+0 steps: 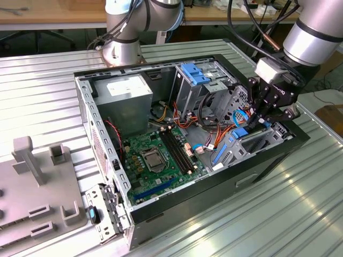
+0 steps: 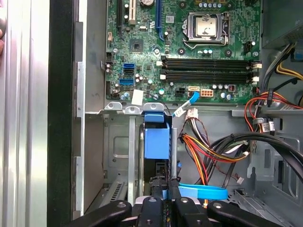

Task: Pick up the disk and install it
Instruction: 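Insert the second disk wire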

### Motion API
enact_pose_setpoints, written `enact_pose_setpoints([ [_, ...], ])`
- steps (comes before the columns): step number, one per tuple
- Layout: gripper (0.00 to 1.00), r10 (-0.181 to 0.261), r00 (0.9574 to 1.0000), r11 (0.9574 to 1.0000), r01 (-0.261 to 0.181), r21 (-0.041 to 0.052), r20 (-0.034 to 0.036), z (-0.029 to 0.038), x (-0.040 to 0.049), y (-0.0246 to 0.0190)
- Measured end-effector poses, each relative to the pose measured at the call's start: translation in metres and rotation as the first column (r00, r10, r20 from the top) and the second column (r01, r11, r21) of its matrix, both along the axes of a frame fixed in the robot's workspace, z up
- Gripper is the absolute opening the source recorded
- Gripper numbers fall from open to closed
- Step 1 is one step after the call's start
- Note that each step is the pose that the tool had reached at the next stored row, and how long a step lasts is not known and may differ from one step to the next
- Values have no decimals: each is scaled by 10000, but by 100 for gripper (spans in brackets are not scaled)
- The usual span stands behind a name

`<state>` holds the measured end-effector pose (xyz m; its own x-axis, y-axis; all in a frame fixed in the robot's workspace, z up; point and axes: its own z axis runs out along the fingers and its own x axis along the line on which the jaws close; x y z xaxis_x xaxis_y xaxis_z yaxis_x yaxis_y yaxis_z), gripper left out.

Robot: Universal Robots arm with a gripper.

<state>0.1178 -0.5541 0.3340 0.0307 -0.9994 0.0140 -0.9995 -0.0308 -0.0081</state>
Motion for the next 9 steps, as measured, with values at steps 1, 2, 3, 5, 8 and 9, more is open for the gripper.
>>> enact_pose_setpoints([
  [1, 16, 0, 10000, 10000, 0, 0, 0, 0, 0, 0],
  [2, 16, 0, 10000, 10000, 0, -1, 0, 0, 0, 0],
  [3, 16, 0, 10000, 10000, 0, -1, 1, 0, 0, 0],
  [5, 17, 2, 10000, 10000, -2, 13, 2, -5, 1, 1],
  [8, 24, 0, 10000, 10000, 0, 6, 5, 16, 0, 0],
  [9, 24, 1, 10000, 10000, -1, 6, 8, 31, 0, 0],
])
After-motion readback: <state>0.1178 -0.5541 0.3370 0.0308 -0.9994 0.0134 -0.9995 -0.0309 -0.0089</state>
